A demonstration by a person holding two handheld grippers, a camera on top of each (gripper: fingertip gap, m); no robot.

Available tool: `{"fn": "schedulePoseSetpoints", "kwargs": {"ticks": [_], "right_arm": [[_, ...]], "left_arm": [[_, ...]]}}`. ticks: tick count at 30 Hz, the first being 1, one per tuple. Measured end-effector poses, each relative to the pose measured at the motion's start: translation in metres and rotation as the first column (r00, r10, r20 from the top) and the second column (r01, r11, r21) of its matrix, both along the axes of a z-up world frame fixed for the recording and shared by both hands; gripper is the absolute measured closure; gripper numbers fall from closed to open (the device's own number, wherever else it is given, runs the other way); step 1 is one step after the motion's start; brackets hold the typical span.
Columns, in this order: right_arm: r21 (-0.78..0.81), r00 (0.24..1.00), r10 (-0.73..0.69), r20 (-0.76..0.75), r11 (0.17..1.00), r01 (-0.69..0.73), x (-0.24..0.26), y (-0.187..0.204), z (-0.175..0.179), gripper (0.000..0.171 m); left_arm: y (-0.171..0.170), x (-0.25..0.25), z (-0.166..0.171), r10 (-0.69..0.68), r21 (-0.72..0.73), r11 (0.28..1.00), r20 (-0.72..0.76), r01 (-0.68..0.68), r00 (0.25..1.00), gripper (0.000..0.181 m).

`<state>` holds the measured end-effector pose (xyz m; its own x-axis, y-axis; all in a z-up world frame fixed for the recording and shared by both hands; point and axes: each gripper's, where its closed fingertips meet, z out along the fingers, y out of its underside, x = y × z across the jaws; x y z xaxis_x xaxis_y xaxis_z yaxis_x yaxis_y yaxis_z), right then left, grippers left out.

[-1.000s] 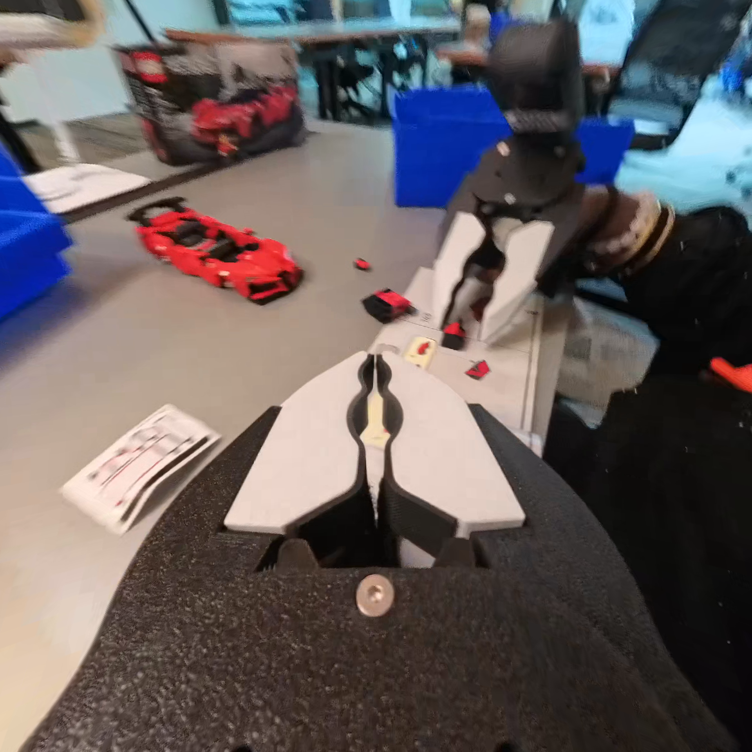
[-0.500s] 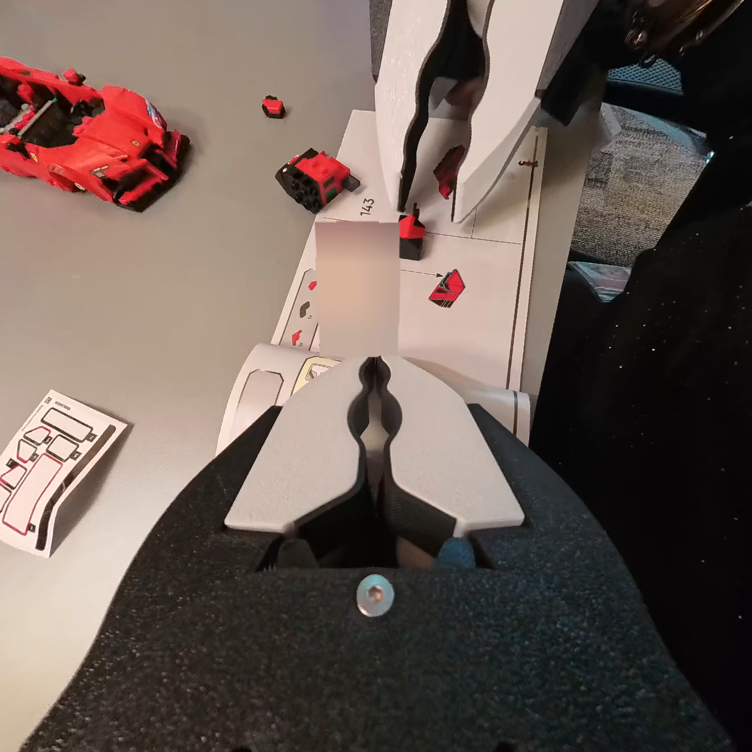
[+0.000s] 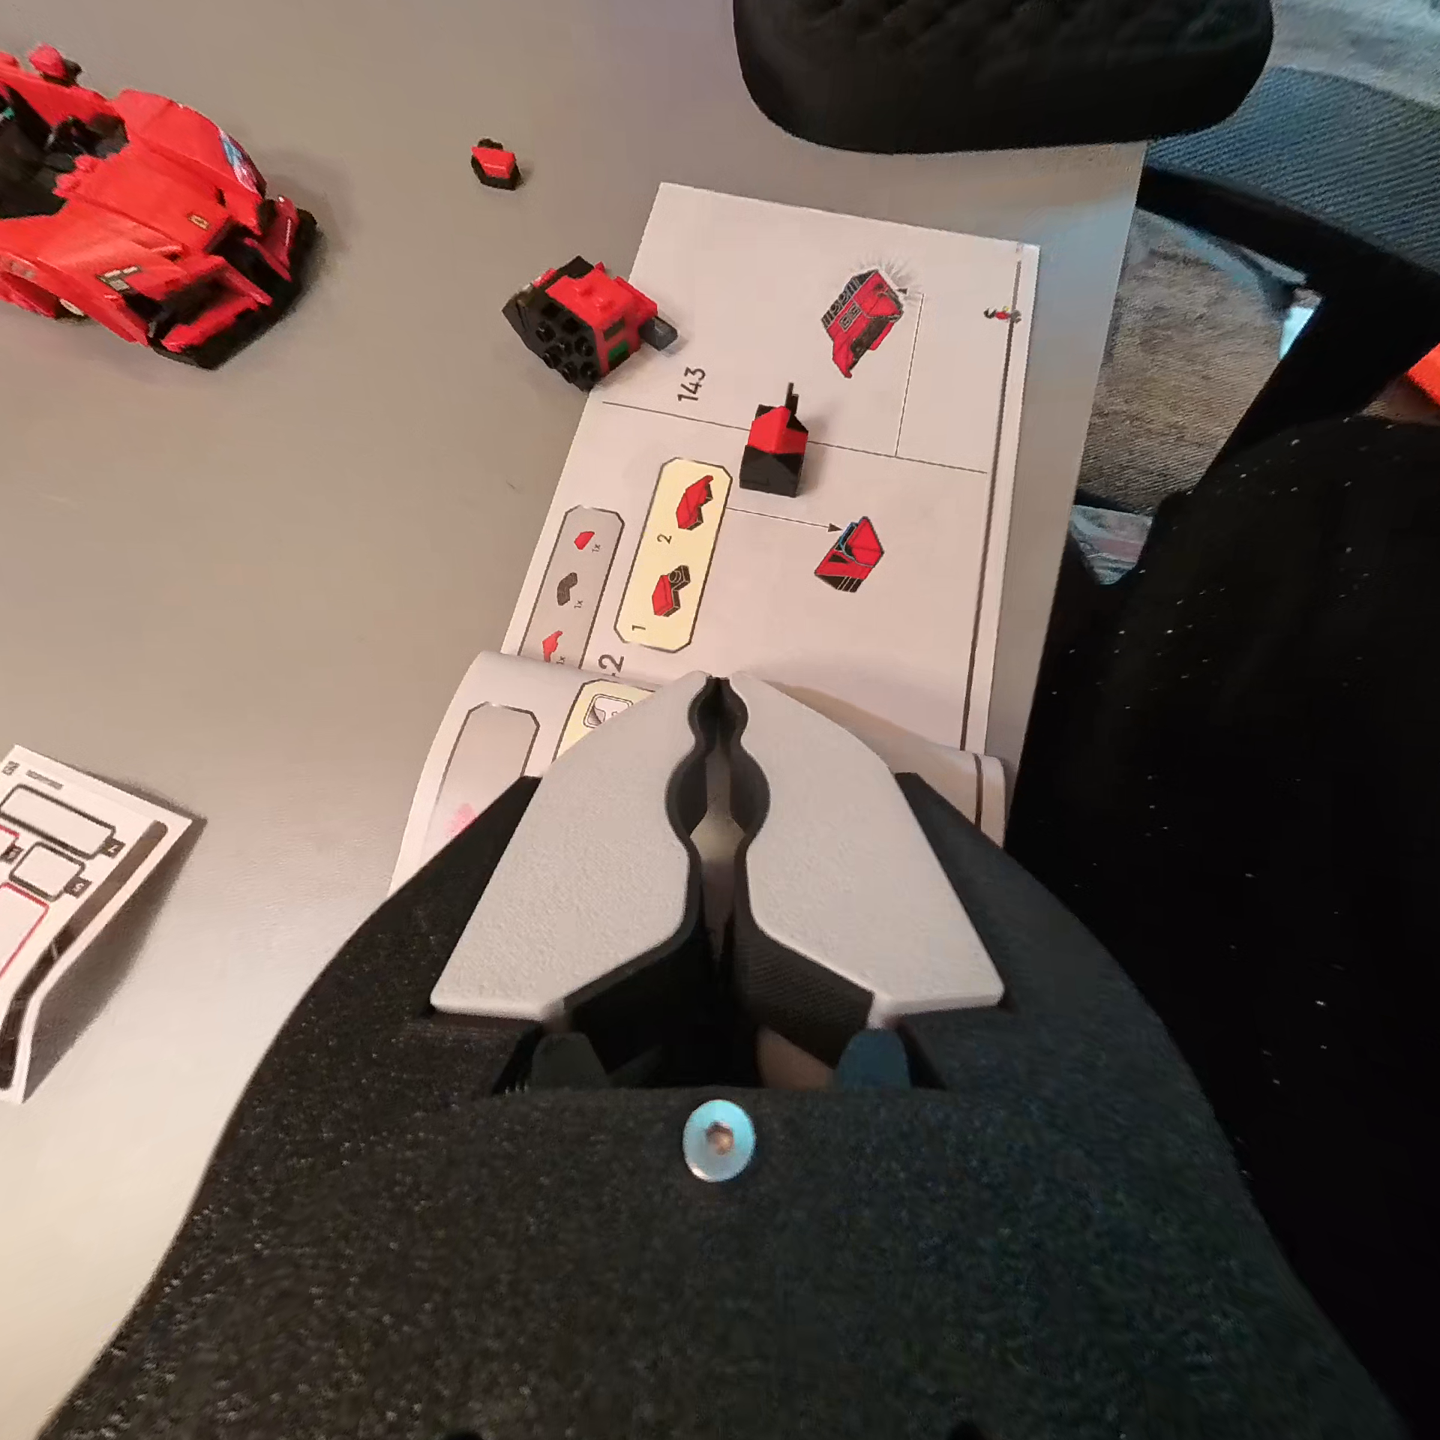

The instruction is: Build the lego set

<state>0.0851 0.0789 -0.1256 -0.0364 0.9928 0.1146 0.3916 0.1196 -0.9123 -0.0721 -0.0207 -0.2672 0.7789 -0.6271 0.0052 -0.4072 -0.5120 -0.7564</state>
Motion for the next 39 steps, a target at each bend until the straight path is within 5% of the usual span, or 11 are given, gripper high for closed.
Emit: {"fn": "schedulePoseSetpoints", "kwargs": {"ticks": [6, 9, 13, 17, 22, 24, 27, 31, 39], "right_arm": [[0.047, 0.852, -0.408, 0.329, 0.908, 0.416, 0.167, 0.082, -0.010, 0.130], [-0.087, 0.831, -0.386, 0.400, 0.887, 0.454, 0.201, 0.085, -0.033, 0.126], [-0.174, 0.851, -0.228, 0.473, 0.923, 0.344, 0.198, 0.062, -0.069, 0.123], [-0.192, 0.915, -0.080, 0.395, 0.967, 0.168, 0.189, 0.042, -0.058, 0.129], [-0.108, 0.949, -0.230, 0.216, 0.960, 0.257, 0.231, 0.089, -0.011, 0.143], [-0.098, 0.928, -0.248, 0.278, 0.954, 0.284, 0.244, 0.108, -0.018, 0.154], [-0.155, 0.891, -0.075, 0.448, 0.975, 0.160, 0.233, 0.109, -0.052, 0.158], [-0.232, 0.682, 0.092, 0.725, 0.966, 0.116, 0.228, 0.106, -0.121, 0.147], [-0.163, 0.588, 0.029, 0.808, 0.971, 0.176, 0.230, 0.119, -0.149, 0.143]], "left_arm": [[0.000, 0.001, 0.003, -0.003, -0.032, 0.999, 0.063, 0.005, 0.998, 0.181], [0.002, -0.001, 0.010, 0.019, -0.041, 0.999, 0.136, -0.014, 0.991, 0.179], [0.017, -0.008, 0.049, 0.085, 0.044, 0.994, 0.248, -0.099, 0.965, 0.178], [0.048, -0.029, 0.096, 0.172, 0.199, 0.953, 0.262, -0.228, 0.949, 0.178], [0.081, -0.052, 0.139, 0.232, 0.353, 0.878, 0.278, -0.324, 0.932, 0.178], [0.092, -0.060, 0.152, 0.249, 0.401, 0.843, 0.303, -0.360, 0.920, 0.178], [0.108, -0.067, 0.161, 0.262, 0.439, 0.811, 0.320, -0.388, 0.910, 0.178], [0.120, -0.055, 0.158, 0.232, 0.439, 0.820, 0.330, -0.367, 0.915, 0.178], [0.117, -0.048, 0.140, 0.247, 0.423, 0.850, 0.205, -0.313, 0.947, 0.177]]}}
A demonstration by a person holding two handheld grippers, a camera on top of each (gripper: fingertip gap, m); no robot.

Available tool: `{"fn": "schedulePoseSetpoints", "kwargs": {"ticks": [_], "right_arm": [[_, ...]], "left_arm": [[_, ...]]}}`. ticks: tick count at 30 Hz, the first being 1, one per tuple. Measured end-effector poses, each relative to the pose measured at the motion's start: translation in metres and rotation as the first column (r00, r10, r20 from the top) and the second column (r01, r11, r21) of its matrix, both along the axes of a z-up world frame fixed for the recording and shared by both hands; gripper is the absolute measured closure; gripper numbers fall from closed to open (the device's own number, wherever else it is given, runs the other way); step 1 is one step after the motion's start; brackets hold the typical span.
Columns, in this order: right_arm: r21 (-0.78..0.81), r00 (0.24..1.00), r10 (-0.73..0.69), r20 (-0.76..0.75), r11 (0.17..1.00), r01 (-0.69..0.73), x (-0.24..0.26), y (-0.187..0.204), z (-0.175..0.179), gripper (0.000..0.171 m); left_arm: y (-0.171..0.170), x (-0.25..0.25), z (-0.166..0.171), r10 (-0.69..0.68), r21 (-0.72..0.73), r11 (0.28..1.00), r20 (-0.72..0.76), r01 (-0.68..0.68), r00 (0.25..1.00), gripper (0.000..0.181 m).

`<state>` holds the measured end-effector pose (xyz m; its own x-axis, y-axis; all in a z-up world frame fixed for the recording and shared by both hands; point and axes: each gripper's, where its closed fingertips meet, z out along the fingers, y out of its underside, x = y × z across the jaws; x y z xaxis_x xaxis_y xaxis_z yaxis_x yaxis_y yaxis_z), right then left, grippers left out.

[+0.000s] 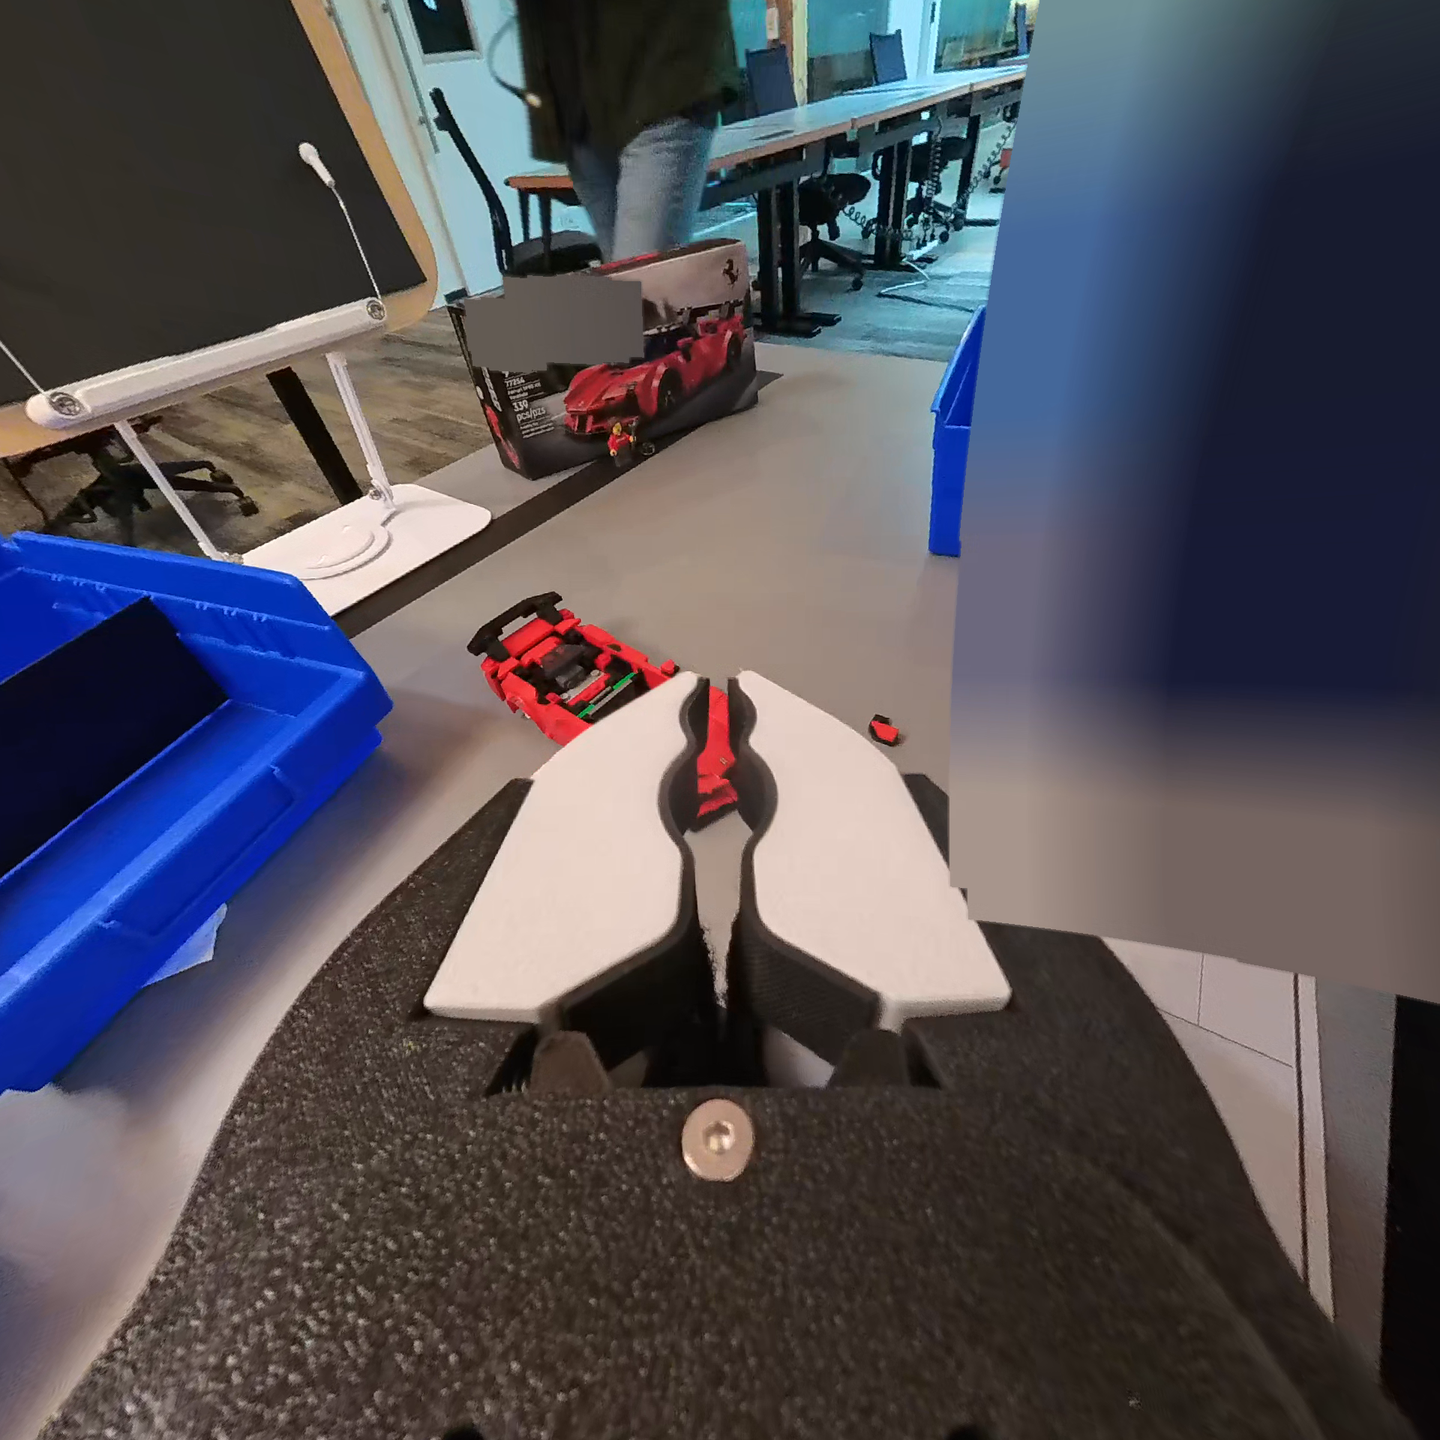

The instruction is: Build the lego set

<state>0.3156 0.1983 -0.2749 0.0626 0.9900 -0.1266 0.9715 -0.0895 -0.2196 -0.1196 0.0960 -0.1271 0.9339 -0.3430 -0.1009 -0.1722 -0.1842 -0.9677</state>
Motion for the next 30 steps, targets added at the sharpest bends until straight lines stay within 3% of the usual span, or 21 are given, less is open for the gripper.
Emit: {"fn": "schedulePoseSetpoints", "kwargs": {"ticks": [6, 8, 17, 22, 24, 30], "right_arm": [[0.070, 1.000, -0.019, 0.009, 0.997, 0.018, 0.000, 0.001, -0.001, 0.155], [0.083, 0.999, -0.021, -0.040, 0.996, 0.024, -0.004, 0.001, 0.002, 0.171], [0.082, 0.971, -0.149, -0.186, 0.983, 0.166, 0.002, 0.016, 0.030, 0.171], [0.060, 0.985, -0.120, -0.120, 0.990, 0.128, 0.002, 0.007, 0.035, 0.171], [0.004, 0.990, -0.114, -0.087, 0.993, 0.115, -0.004, -0.003, 0.031, 0.156], [-0.008, 0.991, -0.082, 0.103, 0.996, 0.084, 0.001, -0.010, 0.003, 0.146]], "left_arm": [[-0.004, 0.006, -0.004, -0.034, -0.003, 0.999, -0.009, 0.034, 0.999, 0.176], [-0.007, 0.013, -0.004, -0.065, 0.014, 0.998, 0.003, 0.065, 0.998, 0.176], [-0.039, 0.035, -0.008, -0.199, 0.063, 0.976, -0.126, 0.208, 0.972, 0.175], [-0.056, 0.020, -0.016, -0.180, 0.071, 0.979, -0.145, 0.191, 0.973, 0.175], [-0.059, 0.011, -0.018, -0.159, 0.067, 0.983, -0.128, 0.168, 0.979, 0.175], [-0.054, 0.001, -0.013, -0.117, 0.087, 0.988, -0.095, 0.125, 0.989, 0.175]]}}
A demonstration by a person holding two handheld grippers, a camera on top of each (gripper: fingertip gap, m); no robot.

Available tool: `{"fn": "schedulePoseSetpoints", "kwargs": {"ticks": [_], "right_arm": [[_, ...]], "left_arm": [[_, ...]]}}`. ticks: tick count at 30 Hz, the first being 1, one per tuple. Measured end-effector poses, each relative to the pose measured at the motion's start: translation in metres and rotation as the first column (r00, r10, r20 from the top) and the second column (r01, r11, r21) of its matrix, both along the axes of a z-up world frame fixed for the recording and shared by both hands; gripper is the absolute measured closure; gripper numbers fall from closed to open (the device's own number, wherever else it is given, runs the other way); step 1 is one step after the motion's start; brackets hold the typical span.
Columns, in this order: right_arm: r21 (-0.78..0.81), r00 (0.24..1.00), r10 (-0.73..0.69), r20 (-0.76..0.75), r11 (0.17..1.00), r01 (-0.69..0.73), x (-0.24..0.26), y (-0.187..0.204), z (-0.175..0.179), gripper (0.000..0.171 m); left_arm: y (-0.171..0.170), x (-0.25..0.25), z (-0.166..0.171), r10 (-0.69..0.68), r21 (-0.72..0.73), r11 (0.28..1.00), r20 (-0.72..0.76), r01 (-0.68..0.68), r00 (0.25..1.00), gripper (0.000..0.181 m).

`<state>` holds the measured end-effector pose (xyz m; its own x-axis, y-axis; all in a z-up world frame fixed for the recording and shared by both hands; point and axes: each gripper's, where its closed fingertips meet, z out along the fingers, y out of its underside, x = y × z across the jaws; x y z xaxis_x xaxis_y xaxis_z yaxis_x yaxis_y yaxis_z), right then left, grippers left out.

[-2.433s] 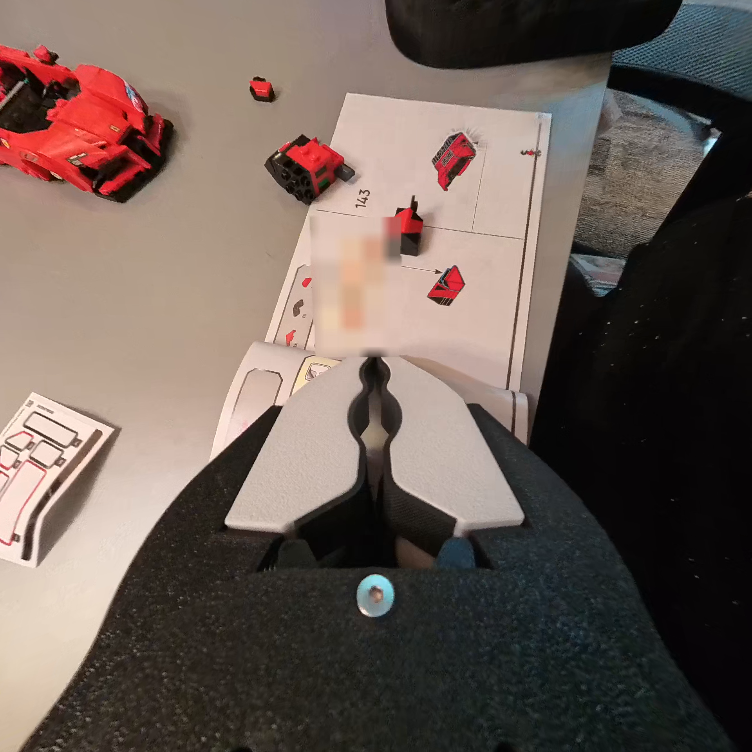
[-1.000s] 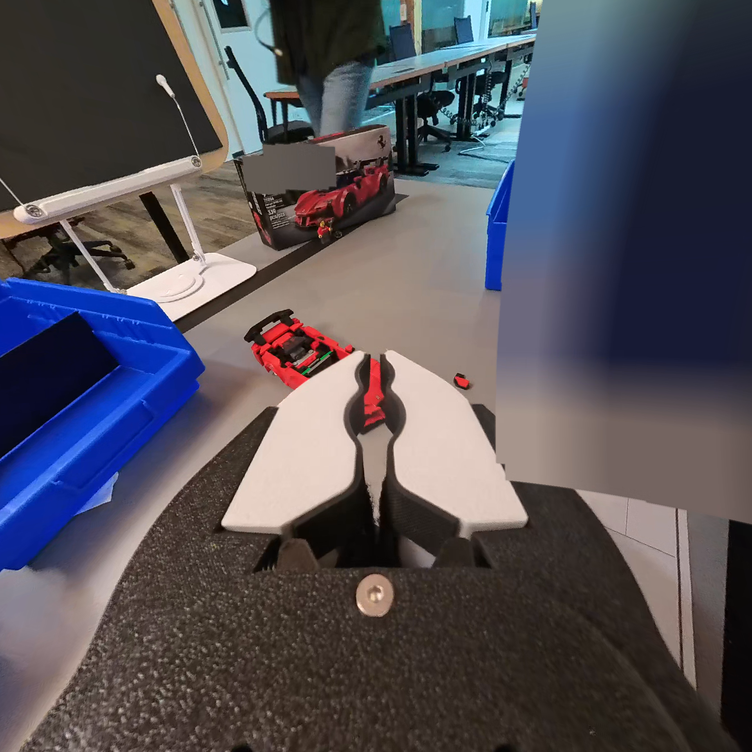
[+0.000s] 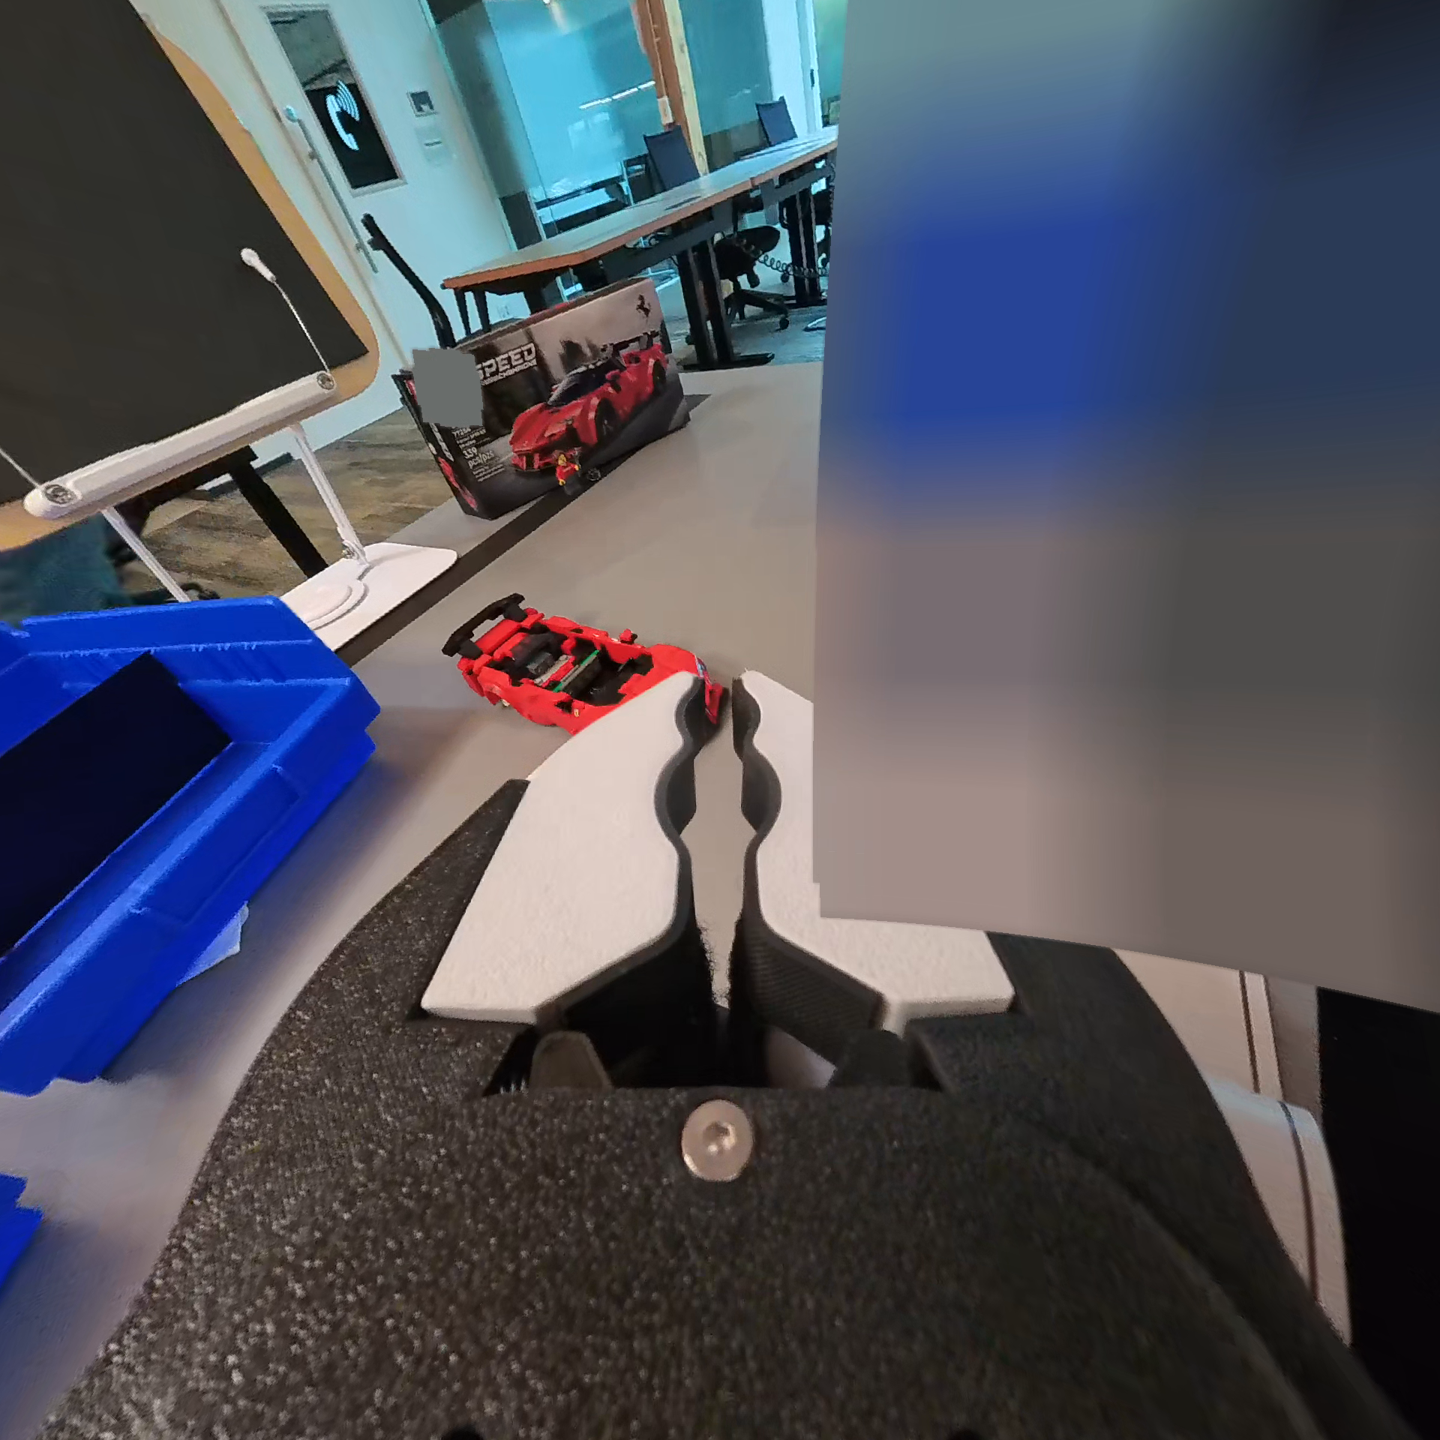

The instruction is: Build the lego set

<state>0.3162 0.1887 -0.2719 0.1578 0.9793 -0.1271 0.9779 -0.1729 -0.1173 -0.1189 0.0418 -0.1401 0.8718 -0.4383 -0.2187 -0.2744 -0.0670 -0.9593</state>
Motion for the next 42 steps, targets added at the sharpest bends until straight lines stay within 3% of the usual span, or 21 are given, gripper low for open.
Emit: {"fn": "schedulePoseSetpoints", "kwargs": {"ticks": [3, 5, 10, 15, 19, 21, 23, 25, 28, 30, 31, 33, 35, 38, 42], "right_arm": [[0.030, 1.000, -0.007, 0.015, 1.000, 0.007, -0.001, 0.006, -0.004, 0.149], [0.056, 0.998, -0.013, 0.055, 0.998, 0.010, 0.004, 0.008, -0.006, 0.160], [0.099, 0.995, 0.017, 0.100, 0.995, -0.027, 0.004, 0.009, -0.007, 0.160], [0.100, 0.999, -0.001, 0.048, 0.995, -0.004, 0.004, 0.008, -0.006, 0.161], [0.146, 0.996, -0.053, -0.069, 0.987, 0.063, 0.000, 0.018, 0.011, 0.161], [0.180, 0.954, -0.079, -0.288, 0.974, 0.135, -0.017, 0.027, 0.041, 0.161], [0.179, 0.774, -0.038, -0.632, 0.965, 0.193, -0.052, 0.025, 0.097, 0.161], [0.208, 0.452, 0.110, -0.885, 0.963, 0.172, -0.092, 0.001, 0.164, 0.161], [0.343, -0.008, 0.345, -0.939, 0.936, 0.074, -0.147, -0.071, 0.229, 0.162], [0.373, -0.276, 0.365, -0.889, 0.927, 0.024, -0.176, -0.116, 0.252, 0.161], [0.371, -0.369, 0.340, -0.865, 0.929, -0.015, -0.189, -0.134, 0.256, 0.162], [0.345, -0.495, 0.259, -0.829, 0.935, -0.089, -0.212, -0.158, 0.259, 0.161], [0.317, -0.549, 0.179, -0.817, 0.934, -0.167, -0.232, -0.175, 0.255, 0.161], [0.326, -0.533, 0.165, -0.830, 0.919, -0.223, -0.256, -0.191, 0.243, 0.162], [0.339, -0.518, 0.166, -0.839, 0.904, -0.260, -0.267, -0.202, 0.237, 0.161]], "left_arm": [[0.003, 0.002, -0.001, 0.004, -0.004, 1.000, -0.008, -0.004, 1.000, 0.175], [0.005, 0.003, -0.003, 0.001, -0.015, 1.000, -0.016, -0.002, 1.000, 0.175], [0.008, 0.005, -0.008, -0.010, -0.030, 1.000, -0.023, 0.010, 1.000, 0.174], [0.007, 0.009, -0.004, -0.045, -0.004, 0.999, -0.002, 0.045, 0.999, 0.174], [0.002, 0.015, 0.004, -0.083, 0.034, 0.996, 0.034, 0.082, 0.996, 0.174], [0.001, 0.018, 0.010, -0.090, 0.062, 0.995, 0.089, 0.085, 0.992, 0.174], [0.001, 0.027, 0.022, -0.126, 0.095, 0.990, 0.256, 0.105, 0.959, 0.174], [-0.002, 0.049, 0.039, -0.252, 0.127, 0.968, 0.507, 0.217, 0.824, 0.174], [-0.012, 0.091, 0.063, -0.425, 0.193, 0.858, 0.787, 0.477, 0.447, 0.171], [-0.015, 0.118, 0.076, -0.437, 0.235, 0.767, 0.872, 0.597, 0.219, 0.167], [-0.017, 0.131, 0.082, -0.428, 0.255, 0.724, 0.895, 0.640, 0.128, 0.167], [-0.023, 0.157, 0.089, -0.393, 0.272, 0.640, 0.920, 0.719, 0.002, 0.164], [-0.032, 0.175, 0.097, -0.366, 0.295, 0.568, 0.927, 0.768, -0.085, 0.163], [-0.045, 0.184, 0.105, -0.341, 0.334, 0.517, 0.925, 0.788, -0.168, 0.163], [-0.054, 0.180, 0.103, -0.327, 0.338, 0.515, 0.927, 0.788, -0.184, 0.164]]}}
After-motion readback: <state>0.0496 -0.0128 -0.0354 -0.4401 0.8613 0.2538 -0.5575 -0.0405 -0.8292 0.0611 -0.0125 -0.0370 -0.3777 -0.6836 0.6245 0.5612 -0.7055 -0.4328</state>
